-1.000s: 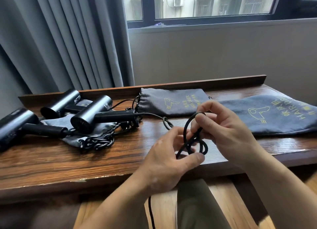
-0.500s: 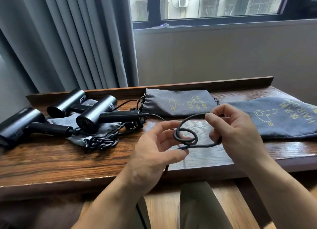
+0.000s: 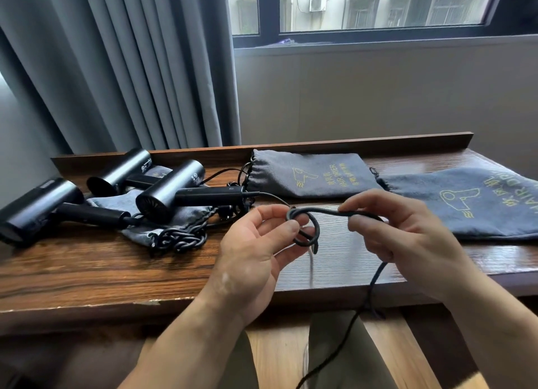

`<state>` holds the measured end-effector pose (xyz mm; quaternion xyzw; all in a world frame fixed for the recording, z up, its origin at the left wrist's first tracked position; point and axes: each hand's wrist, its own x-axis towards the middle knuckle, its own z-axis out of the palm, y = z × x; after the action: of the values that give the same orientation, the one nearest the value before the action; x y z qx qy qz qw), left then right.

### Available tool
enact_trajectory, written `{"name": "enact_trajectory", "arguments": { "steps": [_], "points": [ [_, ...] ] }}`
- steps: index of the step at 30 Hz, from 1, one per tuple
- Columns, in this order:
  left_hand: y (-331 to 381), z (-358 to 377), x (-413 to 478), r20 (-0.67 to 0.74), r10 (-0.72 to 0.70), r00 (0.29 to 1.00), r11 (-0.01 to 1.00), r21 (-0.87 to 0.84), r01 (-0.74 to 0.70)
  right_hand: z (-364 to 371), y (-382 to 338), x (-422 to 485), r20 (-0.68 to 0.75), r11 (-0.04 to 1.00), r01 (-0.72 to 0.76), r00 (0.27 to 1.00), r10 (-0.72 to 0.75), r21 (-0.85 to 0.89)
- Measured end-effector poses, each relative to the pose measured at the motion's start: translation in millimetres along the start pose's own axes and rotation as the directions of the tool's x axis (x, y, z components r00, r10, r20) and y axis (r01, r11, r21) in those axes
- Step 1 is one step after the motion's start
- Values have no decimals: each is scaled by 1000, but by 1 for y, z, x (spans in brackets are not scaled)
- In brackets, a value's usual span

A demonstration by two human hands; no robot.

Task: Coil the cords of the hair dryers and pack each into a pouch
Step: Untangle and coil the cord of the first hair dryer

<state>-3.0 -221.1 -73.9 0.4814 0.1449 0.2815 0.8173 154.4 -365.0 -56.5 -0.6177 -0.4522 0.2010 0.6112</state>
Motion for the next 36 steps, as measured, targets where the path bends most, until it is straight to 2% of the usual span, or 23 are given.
{"name": "enact_trajectory", "arguments": {
  "steps": [4, 8, 11, 13, 14, 16, 18, 20, 21, 24, 26, 28, 30, 31, 32, 33, 35, 36],
  "points": [
    [1, -4, 0, 23, 36, 999, 993, 113, -38, -7, -7, 0, -48, 995, 43, 998, -47, -86],
    [-4, 3, -4, 176, 17, 984, 977, 205, -54, 10, -16, 0, 37, 993, 53, 998, -50, -101],
    [-6, 9, -4, 214, -2, 977, 978, 204, -42, 22, -8, 0, -8, 948, 82, 996, -89, -307],
    [-2, 8, -4, 221, 11, 975, 980, 193, -55, 20, -6, -1, -11, 924, 41, 999, -49, -379],
    [1, 7, -3, 222, 25, 975, 974, 212, -74, 18, -9, -2, 36, 929, 35, 999, -23, -369],
    [5, 6, -3, 205, 70, 976, 946, 298, -130, 16, -12, -1, 190, 969, 54, 982, -7, -240],
    [8, 6, -1, 156, 121, 980, 912, 373, -172, 16, -15, 0, 255, 964, 99, 966, -34, -249],
    [11, 6, 0, 139, 131, 982, 896, 406, -177, 18, -14, 1, 242, 942, 124, 969, -47, -311],
    [13, 6, 0, 157, 110, 982, 893, 418, -167, 18, -12, 1, 244, 955, 91, 970, -21, -282],
    [17, 5, -1, 228, 33, 973, 864, 482, -143, 18, -12, -1, 258, 996, -77, 962, 87, -49],
    [18, 3, 0, 224, 83, 971, 846, 499, -187, 18, -13, -1, 258, 995, -99, 962, 92, 13],
    [15, 3, 0, 158, 166, 973, 861, 457, -221, 18, -14, 0, 234, 994, -85, 970, 67, 66],
    [12, 1, 3, 16, 200, 980, 900, 391, -191, 16, -13, 0, 180, 988, -84, 982, 59, 130],
    [11, -1, 3, -38, 208, 978, 895, 410, -174, 15, -13, 0, 153, 986, -85, 986, 63, 143],
    [11, -4, 4, -54, 229, 972, 850, 498, -172, 14, -13, 0, 135, 985, -90, 988, 71, 145],
    [12, -8, 4, -15, 265, 964, 731, 655, -191, 14, -12, -1, 134, 984, -99, 988, 79, 151],
    [14, -14, 1, 198, 302, 932, 341, 891, -300, 17, -10, -1, 160, 982, -131, 981, 109, 133],
    [14, -13, 0, 338, 285, 897, 198, 895, -400, 19, -9, -1, 173, 984, -141, 977, 121, 110]
  ]
}}
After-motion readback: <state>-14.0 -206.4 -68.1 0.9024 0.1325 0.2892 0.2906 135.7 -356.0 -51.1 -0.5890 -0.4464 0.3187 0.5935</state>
